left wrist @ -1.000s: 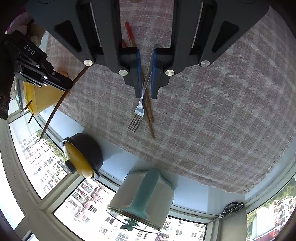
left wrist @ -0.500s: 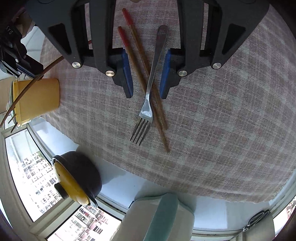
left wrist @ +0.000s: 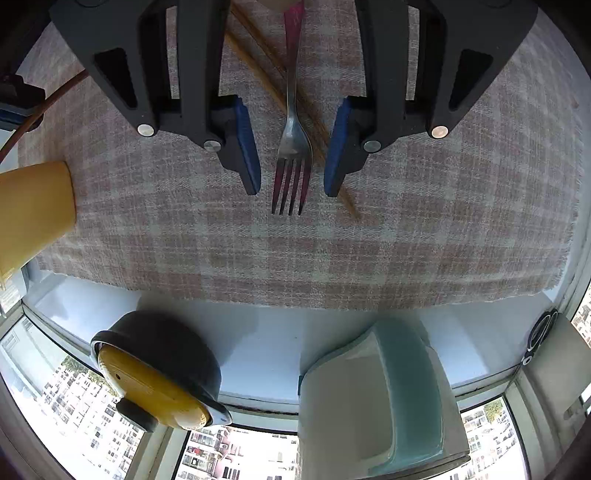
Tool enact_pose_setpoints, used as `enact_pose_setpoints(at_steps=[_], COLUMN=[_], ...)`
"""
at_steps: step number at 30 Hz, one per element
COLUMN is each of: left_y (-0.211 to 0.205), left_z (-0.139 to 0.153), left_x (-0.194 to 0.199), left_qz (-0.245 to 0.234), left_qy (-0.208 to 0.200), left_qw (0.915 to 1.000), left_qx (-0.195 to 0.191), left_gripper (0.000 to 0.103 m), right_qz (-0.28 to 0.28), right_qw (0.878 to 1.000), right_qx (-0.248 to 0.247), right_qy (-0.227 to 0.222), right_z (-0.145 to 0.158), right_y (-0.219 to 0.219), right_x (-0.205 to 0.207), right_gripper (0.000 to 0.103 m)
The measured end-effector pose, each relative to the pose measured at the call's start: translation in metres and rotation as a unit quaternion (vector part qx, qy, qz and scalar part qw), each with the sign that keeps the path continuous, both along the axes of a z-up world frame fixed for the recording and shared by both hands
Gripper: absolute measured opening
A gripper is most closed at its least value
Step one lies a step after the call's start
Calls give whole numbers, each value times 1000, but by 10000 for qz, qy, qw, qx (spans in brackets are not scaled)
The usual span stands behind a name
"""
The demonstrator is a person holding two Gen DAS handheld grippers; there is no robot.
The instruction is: Organize utensils
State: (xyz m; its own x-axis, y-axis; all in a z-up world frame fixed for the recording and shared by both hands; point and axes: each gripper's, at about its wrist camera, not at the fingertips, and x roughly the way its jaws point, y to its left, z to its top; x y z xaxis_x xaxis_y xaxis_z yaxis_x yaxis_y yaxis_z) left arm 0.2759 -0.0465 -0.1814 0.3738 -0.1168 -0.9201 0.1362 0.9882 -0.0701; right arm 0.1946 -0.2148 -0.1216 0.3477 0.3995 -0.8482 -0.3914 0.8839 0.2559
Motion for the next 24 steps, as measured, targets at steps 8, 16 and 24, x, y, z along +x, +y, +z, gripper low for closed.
enact_pose_setpoints(at_steps=[8, 16, 24], left_y=[-11, -16, -16], left_z=[-13, -18, -14], left_x=[12, 15, 15], left_qz=[-46, -204, -118], left_qy=[-31, -106, -199], left_qw=[9989, 9966, 9981], left_qx=[466, 794, 575], left_gripper=[36, 36, 22], right_qz=[-86, -112, -166], right_qw=[9999, 9998, 9997], right_qx=[-52, -135, -156], right_qy=[19, -14, -61], right_z=[-1, -3, -1], right_y=[-2, 0, 0], right_x=[6, 10, 10], right_gripper=[4, 4, 4])
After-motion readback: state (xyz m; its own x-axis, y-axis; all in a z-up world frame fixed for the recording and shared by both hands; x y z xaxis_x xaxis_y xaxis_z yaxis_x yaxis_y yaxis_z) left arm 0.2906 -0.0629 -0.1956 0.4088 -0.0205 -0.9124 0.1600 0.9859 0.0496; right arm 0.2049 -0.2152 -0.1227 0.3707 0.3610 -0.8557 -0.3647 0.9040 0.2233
